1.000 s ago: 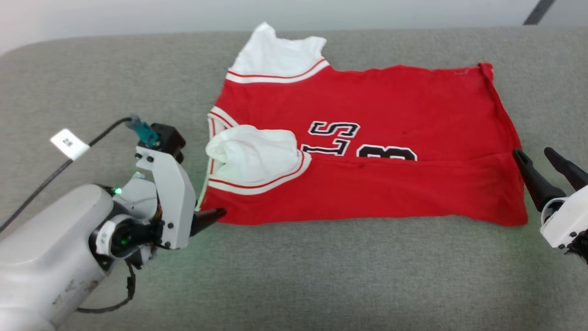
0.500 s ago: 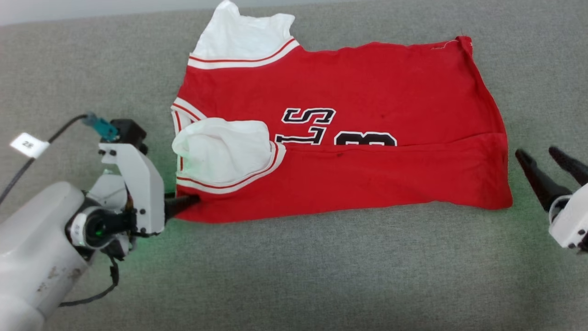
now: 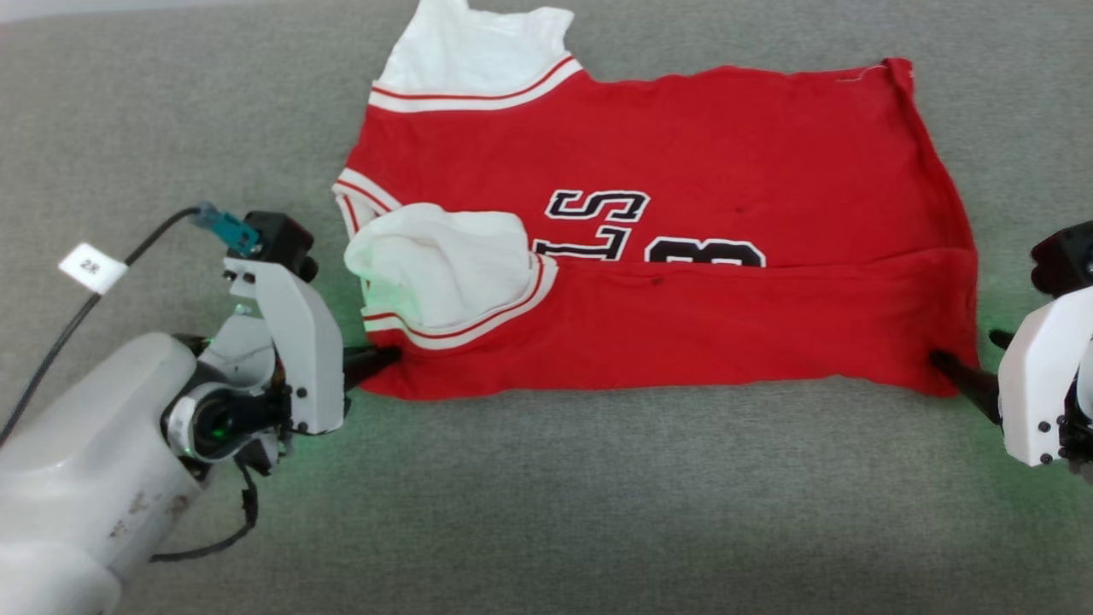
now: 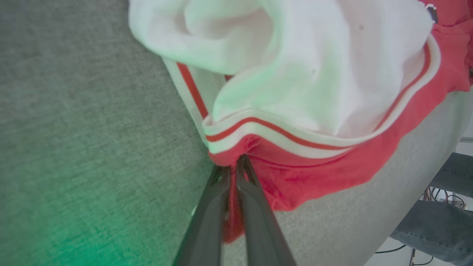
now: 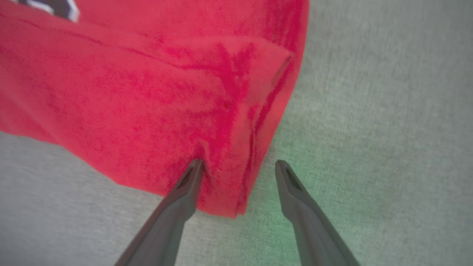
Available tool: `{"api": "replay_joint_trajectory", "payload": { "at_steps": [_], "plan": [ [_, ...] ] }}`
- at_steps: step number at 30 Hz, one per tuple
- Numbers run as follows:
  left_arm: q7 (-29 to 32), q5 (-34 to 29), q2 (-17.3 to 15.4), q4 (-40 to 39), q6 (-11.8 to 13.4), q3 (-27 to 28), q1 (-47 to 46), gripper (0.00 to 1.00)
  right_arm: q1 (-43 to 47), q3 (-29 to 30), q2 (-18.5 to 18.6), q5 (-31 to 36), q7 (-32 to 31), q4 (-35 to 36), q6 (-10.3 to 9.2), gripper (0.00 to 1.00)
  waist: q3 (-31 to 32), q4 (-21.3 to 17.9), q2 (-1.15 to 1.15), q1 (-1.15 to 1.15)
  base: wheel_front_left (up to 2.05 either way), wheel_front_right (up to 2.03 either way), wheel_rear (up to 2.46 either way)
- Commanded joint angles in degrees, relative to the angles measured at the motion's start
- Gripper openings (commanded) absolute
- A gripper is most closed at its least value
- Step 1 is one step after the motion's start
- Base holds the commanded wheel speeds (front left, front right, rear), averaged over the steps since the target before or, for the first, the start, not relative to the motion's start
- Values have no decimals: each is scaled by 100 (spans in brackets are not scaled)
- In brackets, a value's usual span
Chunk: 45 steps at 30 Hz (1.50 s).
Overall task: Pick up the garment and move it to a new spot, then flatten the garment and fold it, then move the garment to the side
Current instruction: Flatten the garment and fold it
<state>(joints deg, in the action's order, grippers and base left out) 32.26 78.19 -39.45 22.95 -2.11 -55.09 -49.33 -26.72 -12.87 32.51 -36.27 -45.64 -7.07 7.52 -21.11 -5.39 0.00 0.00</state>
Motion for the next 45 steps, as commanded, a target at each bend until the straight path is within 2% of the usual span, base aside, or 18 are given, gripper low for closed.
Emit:
{"api": "replay_joint_trajectory", "payload": {
  "at_steps": [1,4,5,6,7,11,17,25,29,30,31,32,33,39,41,45],
  "plan": [
    [35,-51,300,36,-32,-244,228,0,-108,-153,75,118,-92,-226,-6,100,-45,93,0,0,0,0,0],
    [9,-75,326,64,-58,-263,241,0,-197,-402,92,110,-237,-545,-6,100,-50,160,0,0,0,0,0],
    [-2,-76,333,75,-69,-263,251,0,-209,-467,78,51,-247,-604,-6,60,-47,172,0,0,0,0,0],
    [-2,-78,342,86,-82,-263,261,0,-229,-499,65,-12,-217,-652,-6,38,-42,183,0,0,0,0,0],
    [-20,-78,348,99,-84,-266,277,0,-249,-531,64,-59,-174,-680,-6,0,-33,191,0,0,0,0,0],
    [-146,-62,324,140,-132,-227,386,0,-298,-604,143,-125,68,-746,-7,0,84,191,0,0,0,0,0],
    [-380,56,-55,-228,-173,-157,814,0,-224,-729,297,-290,287,-759,-6,0,416,103,0,0,0,0,0],
    [-535,203,-765,-1590,170,-93,1463,0,316,-814,735,-778,98,-505,-6,0,680,150,0,0,0,0,0],
    [-580,225,-920,-2138,399,-113,1678,0,710,-611,926,-863,178,-305,-6,0,734,229,0,0,0,0,0],
    [-633,211,-941,-2193,462,-89,1702,7,782,-542,945,-877,234,-248,-6,5,745,235,0,0,0,0,0],
    [-693,188,-952,-2246,521,-66,1723,40,846,-433,945,-857,338,-186,-6,46,759,238,0,0,0,0,0],
    [-757,147,-961,-2286,566,-54,1751,82,893,-326,919,-820,445,-138,-6,87,772,236,0,0,0,0,0],
    [-824,120,-972,-2320,602,-41,1782,100,953,-214,870,-780,559,-83,-6,100,790,234,0,0,0,0,0],
    [-1497,26,-1162,-2520,824,300,1901,100,994,532,471,-396,1398,371,-6,100,877,232,0,0,0,0,0],
    [-1823,30,-1168,-2554,877,494,1911,100,935,709,223,-142,1835,528,-5,100,878,242,0,0,0,0,0],
    [-2485,-179,-1075,-2364,1104,820,1764,100,723,1137,-497,370,2887,569,-6,100,805,216,0,0,0,0,0]
  ]
}}
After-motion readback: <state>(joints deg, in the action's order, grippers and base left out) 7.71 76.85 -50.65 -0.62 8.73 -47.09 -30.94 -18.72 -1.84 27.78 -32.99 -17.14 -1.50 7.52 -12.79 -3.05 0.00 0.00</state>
